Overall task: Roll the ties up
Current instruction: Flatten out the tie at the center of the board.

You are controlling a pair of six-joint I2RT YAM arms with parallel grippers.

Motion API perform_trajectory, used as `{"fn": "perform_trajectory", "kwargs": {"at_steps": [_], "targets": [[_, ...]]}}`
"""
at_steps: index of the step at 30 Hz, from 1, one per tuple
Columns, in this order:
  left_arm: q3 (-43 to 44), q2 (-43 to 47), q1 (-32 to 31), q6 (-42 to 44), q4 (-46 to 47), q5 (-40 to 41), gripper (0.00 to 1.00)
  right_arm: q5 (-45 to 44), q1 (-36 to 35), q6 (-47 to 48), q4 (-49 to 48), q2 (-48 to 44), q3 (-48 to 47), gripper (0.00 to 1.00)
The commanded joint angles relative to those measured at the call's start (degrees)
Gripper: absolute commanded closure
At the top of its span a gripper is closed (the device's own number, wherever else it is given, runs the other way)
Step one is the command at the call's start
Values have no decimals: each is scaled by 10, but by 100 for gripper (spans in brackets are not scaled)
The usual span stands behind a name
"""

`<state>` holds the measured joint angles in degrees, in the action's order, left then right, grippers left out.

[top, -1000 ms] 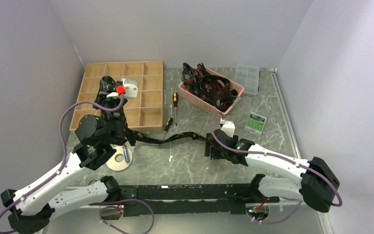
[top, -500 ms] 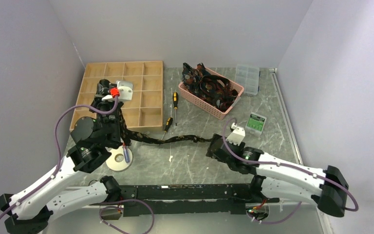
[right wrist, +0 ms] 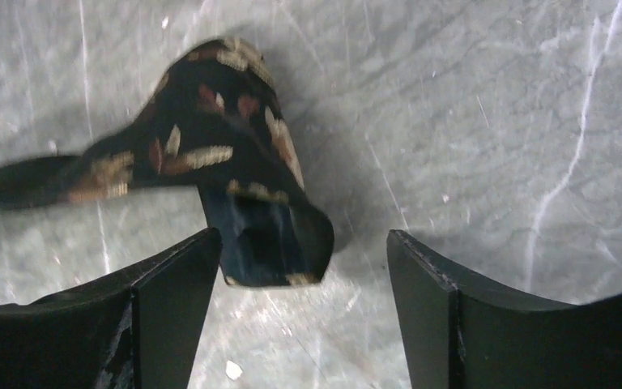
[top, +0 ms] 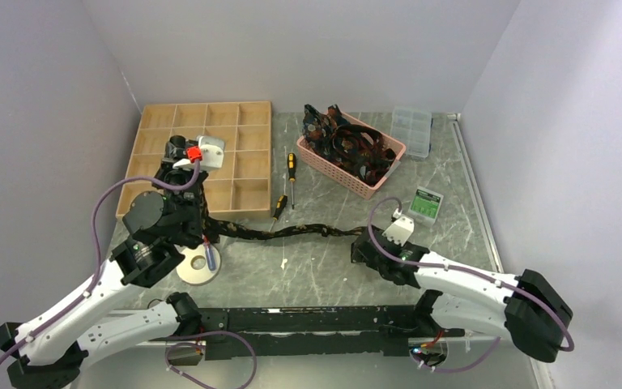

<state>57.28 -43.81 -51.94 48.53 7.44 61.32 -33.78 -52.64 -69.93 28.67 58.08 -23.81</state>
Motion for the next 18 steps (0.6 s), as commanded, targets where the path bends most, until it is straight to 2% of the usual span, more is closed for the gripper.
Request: {"fn": "perform_trajectory", "kwargs": {"at_steps": [1,2,3,4,6,8,10,12,14,15,18], "targets": [[27,18,1,-25,-10,9,97,44,67,75,-123,24,11,36],[26,19,1,-26,-12,8,97,58,80,90,-140,32,12,54],[26,20,1,-25,-14,7,97,67,87,103,-144,38,8,67],[26,21,1,-21,-15,5,97,78,93,120,-146,44,2,74],[29,19,2,-9,-12,1,97,99,95,166,-114,43,-27,98],[43,17,1,-2,-24,-11,97,151,95,231,-56,26,-83,100],[67,11,1,-8,-49,-33,97,201,95,317,56,35,-182,100],[95,4,1,-27,-87,-82,97,241,92,411,197,83,-300,100],[123,-2,1,-54,-129,-140,97,237,61,478,319,132,-391,100],[135,-6,2,-65,-145,-172,97,216,41,495,362,154,-419,100],[168,-15,1,-97,-207,-273,97,298,4,541,418,194,-486,100]]}}
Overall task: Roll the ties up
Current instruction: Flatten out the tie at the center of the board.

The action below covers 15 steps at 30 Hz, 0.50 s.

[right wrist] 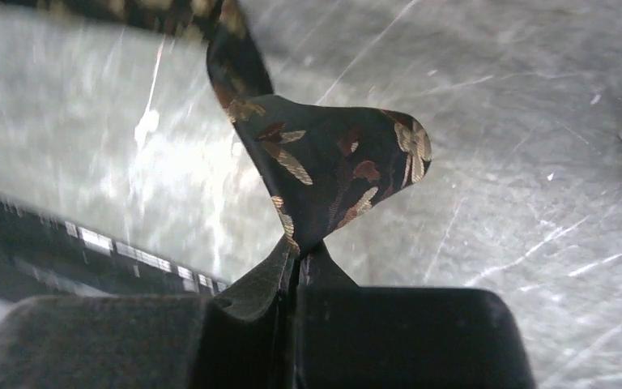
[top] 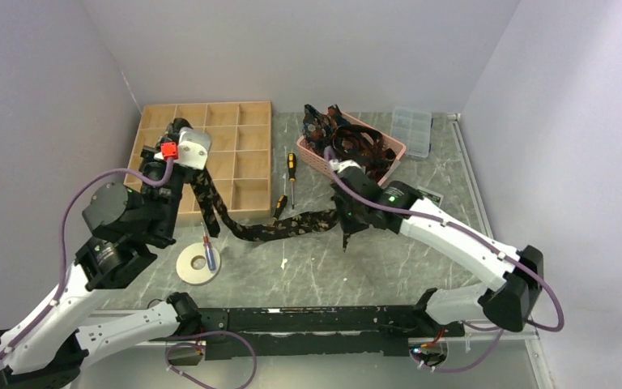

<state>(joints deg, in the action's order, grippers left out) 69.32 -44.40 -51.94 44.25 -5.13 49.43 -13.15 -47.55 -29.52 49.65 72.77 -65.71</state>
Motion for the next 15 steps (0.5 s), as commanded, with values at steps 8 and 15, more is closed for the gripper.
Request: {"fn": "perform_trajectory", "kwargs": {"at_steps": [8,15], "targets": [[51,19,1,-52,-123,-194,97,341,-29,243,190,132,-112,100],[30,20,1,50,41,-50,97,311,76,213,221,147,-133,100]]}}
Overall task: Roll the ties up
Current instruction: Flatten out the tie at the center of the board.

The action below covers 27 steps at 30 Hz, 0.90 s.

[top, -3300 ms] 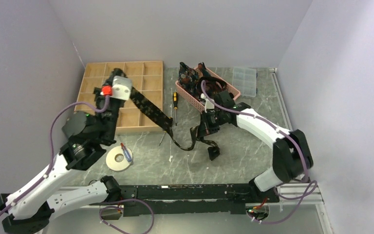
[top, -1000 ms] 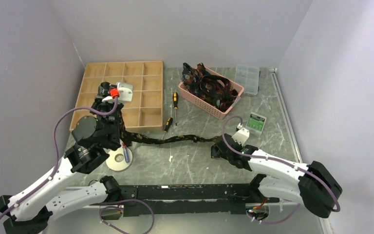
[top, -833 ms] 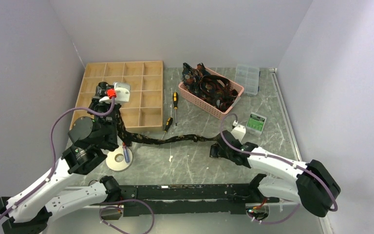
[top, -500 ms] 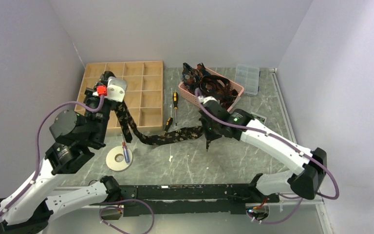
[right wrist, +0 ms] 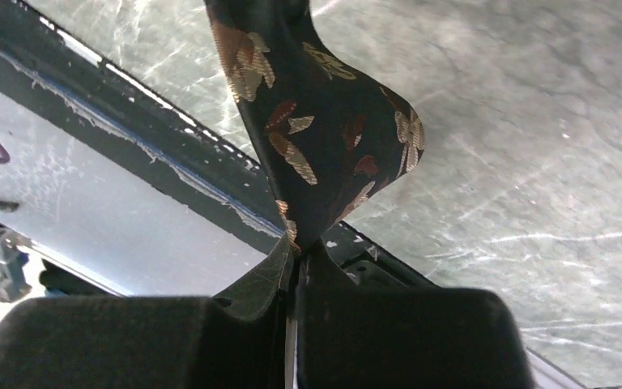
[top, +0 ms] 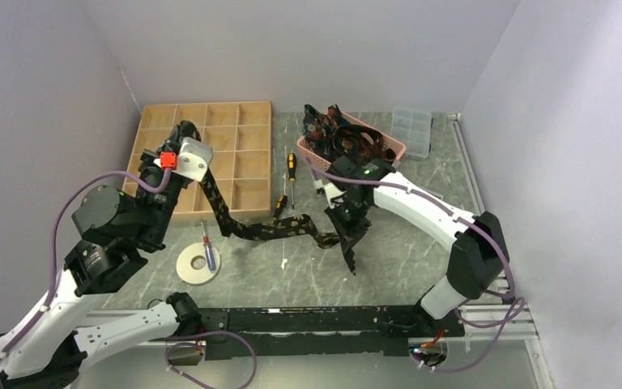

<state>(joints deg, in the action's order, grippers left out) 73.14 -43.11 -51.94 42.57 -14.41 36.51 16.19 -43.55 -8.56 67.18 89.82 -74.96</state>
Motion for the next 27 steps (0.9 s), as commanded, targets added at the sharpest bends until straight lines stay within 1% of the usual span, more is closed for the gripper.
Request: {"fn": "perform_trajectory", "kwargs": {"at_steps": [1,2,4,7,9,10,11,12,13,14,15,17,18,21,22,24,27], "targets": [[1,14,2,71,159,79,97,33,37,3,55,-38,-57,100],[19,21,2,59,151,65,97,49,37,3,57,-62,-76,100],[79,30,3,-20,52,12,97,68,45,8,57,-123,-86,100],[172,14,26,-118,-83,-104,97,89,61,14,51,-210,-69,100],[222,-4,53,-176,-156,-190,97,88,63,16,51,-247,-66,100],[237,-11,68,-199,-180,-231,97,92,64,16,51,-261,-72,100],[247,-15,81,-222,-202,-292,97,99,65,17,50,-268,-84,100],[249,-16,92,-240,-213,-330,97,102,65,17,48,-272,-98,100],[246,-14,98,-255,-218,-354,97,96,65,17,47,-272,-111,100],[242,-14,101,-269,-226,-359,97,84,67,17,47,-267,-117,100],[237,-15,102,-280,-236,-356,97,74,70,18,44,-260,-114,100],[198,-10,102,-294,-246,-310,97,71,94,19,28,-237,-78,100],[160,-2,102,-295,-242,-280,97,86,113,18,3,-225,-53,100],[34,11,102,-305,-234,-171,97,141,204,4,-73,-187,46,100],[1,13,102,-313,-232,-136,97,144,223,0,-92,-172,65,100],[-60,21,102,-327,-211,-65,97,123,240,-3,-109,-136,82,100],[-129,35,102,-332,-164,29,97,61,250,-2,-102,-76,67,100]]}}
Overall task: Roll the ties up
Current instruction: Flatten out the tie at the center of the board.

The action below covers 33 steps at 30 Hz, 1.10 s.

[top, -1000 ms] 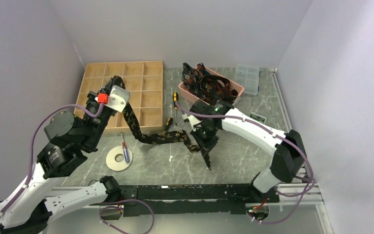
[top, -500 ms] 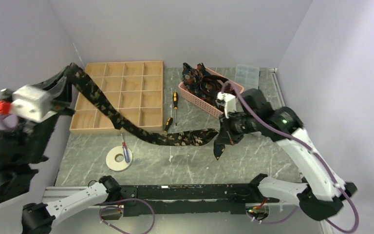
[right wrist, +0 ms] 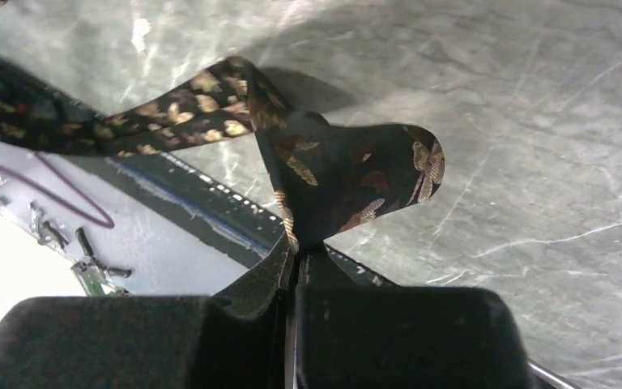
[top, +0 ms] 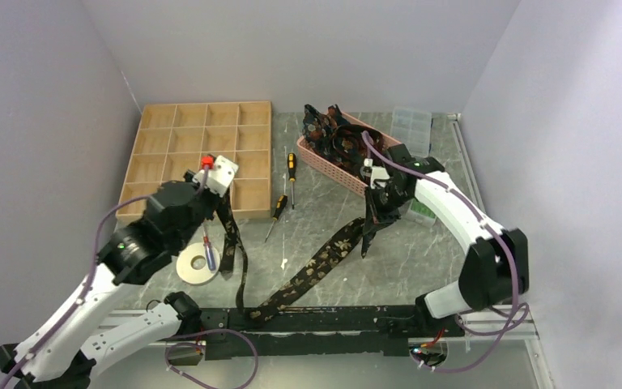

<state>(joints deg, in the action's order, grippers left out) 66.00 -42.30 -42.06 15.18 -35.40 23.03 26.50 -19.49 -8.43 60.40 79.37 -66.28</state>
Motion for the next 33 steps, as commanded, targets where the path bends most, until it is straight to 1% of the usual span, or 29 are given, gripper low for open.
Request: {"fn": "perform_trajectory", "kwargs": {"at_steps": [1,2,4,7,9,10,11,12,13,14,15,18,20,22,24,26,29,31,33], "targets": [[-70,27,3,-61,53,182,97,-62,10,-2,-27,50,-30,99],[-78,25,3,-62,57,194,97,-76,10,-3,-20,74,-44,95],[-81,15,3,-72,45,222,97,-124,10,-1,4,128,-75,91],[-87,8,3,-81,33,258,97,-228,11,-10,26,192,-111,88],[-104,15,3,-77,43,275,97,-314,12,-20,40,219,-133,81],[-108,19,3,-75,47,279,97,-340,16,-26,43,227,-143,70],[-114,24,3,-71,53,283,97,-371,20,-32,46,232,-153,54],[-118,26,3,-68,57,291,97,-394,28,-38,47,234,-163,41],[-118,28,3,-69,56,295,97,-409,37,-40,48,237,-173,19],[-117,28,4,-68,55,298,97,-428,44,-44,50,241,-185,3],[-115,28,3,-66,53,299,97,-441,52,-47,50,245,-197,1],[-107,23,3,-68,42,310,97,-470,53,-65,35,241,-238,0],[-101,24,3,-73,35,316,97,-453,41,-87,-1,215,-247,0],[-88,25,3,-87,14,325,97,-433,12,-116,-62,163,-225,0],[-75,32,3,-91,-6,336,97,-413,-36,-126,-149,100,-165,0],[-75,46,3,-65,7,338,97,-377,-86,-141,-261,29,-67,0],[-79,62,3,-8,55,335,97,-272,-126,-185,-441,-53,74,2],[-73,65,3,14,79,324,97,-244,-158,-204,-504,-74,135,4],[-67,67,4,39,98,300,97,-221,-189,-207,-550,-77,166,5]]}}
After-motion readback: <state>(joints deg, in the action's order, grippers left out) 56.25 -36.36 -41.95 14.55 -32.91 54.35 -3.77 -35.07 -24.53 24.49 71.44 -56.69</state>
